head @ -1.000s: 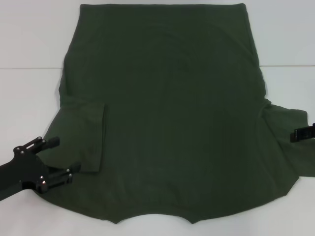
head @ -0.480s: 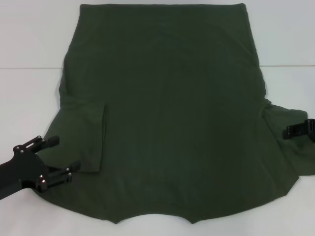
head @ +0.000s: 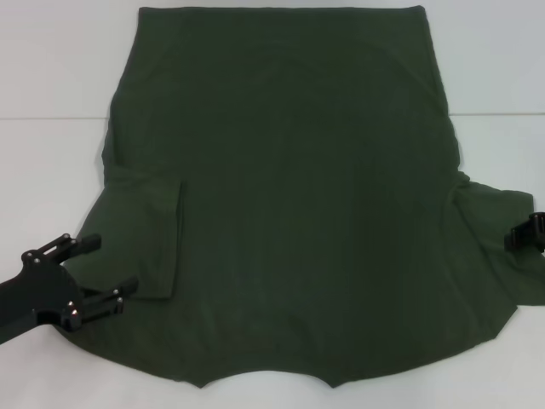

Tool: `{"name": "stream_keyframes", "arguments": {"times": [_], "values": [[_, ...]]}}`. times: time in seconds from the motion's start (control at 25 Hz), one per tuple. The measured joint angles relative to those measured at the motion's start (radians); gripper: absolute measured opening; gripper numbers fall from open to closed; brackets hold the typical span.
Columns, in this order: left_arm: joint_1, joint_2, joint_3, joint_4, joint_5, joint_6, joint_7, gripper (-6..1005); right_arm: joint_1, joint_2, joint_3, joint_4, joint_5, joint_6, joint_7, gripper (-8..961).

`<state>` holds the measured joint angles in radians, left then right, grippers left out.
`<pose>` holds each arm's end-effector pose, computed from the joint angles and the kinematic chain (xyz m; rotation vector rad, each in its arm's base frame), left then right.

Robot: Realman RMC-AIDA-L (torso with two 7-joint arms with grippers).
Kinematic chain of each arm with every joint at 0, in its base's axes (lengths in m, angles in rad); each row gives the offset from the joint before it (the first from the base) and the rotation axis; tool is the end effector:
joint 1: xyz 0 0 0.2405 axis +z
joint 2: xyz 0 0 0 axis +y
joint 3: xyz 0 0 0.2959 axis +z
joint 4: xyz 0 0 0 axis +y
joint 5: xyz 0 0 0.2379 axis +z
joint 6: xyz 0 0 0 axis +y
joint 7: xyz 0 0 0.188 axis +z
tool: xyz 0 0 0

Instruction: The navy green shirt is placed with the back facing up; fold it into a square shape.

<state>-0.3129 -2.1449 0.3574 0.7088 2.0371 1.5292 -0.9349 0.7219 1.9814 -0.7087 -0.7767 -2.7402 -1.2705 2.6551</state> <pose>-0.3867 0.3255 -0.0253 -2.3571 -0.4365 -0.5633 0.3608 0.4647 0.0118 -1.9431 1.6972 -0.0835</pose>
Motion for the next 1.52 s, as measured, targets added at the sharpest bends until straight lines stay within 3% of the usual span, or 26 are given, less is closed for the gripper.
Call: {"name": "stream_keyframes", "arguments": {"times": [0.36, 0.72, 1.12, 1.52], "values": [[0.002, -0.002, -0.002, -0.002, -0.001, -0.004, 0.004, 850, 0.009, -0.001, -0.015, -0.003, -0.006, -0.020, 0.000, 120], [0.005, -0.003, -0.002, -0.002, -0.002, -0.005, 0.005, 850, 0.011, -0.005, -0.026, -0.007, -0.007, -0.023, 0.003, 54], [0.008, -0.003, -0.001, -0.002, -0.002, -0.006, 0.002, 850, -0.022, -0.003, -0.011, -0.107, -0.001, -0.048, 0.004, 18], [0.008, -0.002, -0.001, 0.000, -0.002, -0.004, 0.000, 850, -0.053, -0.013, 0.089, -0.207, 0.025, -0.077, -0.007, 9]]}}
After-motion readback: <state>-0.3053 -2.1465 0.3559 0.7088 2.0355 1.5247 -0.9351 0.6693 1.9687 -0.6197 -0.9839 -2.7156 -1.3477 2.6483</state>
